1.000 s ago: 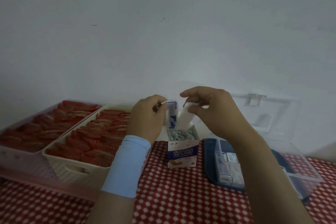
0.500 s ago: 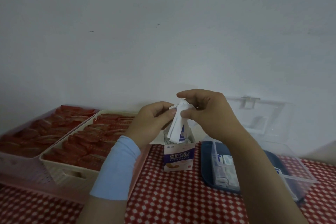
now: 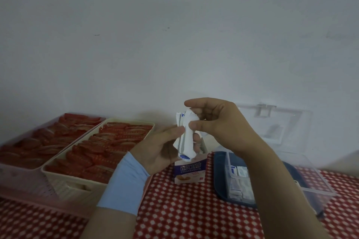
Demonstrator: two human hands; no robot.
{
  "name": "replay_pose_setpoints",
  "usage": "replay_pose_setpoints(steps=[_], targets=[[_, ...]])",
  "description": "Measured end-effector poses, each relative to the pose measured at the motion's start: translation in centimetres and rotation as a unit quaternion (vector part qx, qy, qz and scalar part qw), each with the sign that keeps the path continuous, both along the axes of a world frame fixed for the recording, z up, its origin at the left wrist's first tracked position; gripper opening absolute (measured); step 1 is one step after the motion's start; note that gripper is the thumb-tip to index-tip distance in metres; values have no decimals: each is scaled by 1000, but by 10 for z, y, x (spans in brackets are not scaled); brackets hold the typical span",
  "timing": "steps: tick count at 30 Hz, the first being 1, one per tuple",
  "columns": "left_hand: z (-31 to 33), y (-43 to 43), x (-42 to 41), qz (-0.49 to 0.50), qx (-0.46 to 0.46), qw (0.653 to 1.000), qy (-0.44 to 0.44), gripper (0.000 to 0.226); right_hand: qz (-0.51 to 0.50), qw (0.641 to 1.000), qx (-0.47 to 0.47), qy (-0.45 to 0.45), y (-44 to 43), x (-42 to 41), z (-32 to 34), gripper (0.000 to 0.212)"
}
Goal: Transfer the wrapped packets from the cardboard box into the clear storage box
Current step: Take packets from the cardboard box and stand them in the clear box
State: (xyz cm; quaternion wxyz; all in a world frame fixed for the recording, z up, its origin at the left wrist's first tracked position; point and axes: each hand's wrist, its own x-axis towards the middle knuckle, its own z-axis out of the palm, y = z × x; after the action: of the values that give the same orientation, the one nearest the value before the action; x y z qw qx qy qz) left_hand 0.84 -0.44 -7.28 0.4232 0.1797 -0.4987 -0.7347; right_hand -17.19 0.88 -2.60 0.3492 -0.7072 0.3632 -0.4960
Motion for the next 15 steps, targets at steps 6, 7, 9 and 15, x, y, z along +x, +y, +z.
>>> replay_pose_setpoints(steps=[6,7,9,15], targets=[[0,-2,-6,-19,16,997,73,47,-5,999,-36,-2,-3,8,-3,58],[1,-2,-6,-11,25,997,72,47,-2,999,-39,1,-4,10,-4,61],[2,-3,-7,24,51,997,49,46,-2,999,-35,1,-3,13,-6,61],[1,-7,-5,87,71,992,56,26,-28,994,-26,105,6,13,-3,28]])
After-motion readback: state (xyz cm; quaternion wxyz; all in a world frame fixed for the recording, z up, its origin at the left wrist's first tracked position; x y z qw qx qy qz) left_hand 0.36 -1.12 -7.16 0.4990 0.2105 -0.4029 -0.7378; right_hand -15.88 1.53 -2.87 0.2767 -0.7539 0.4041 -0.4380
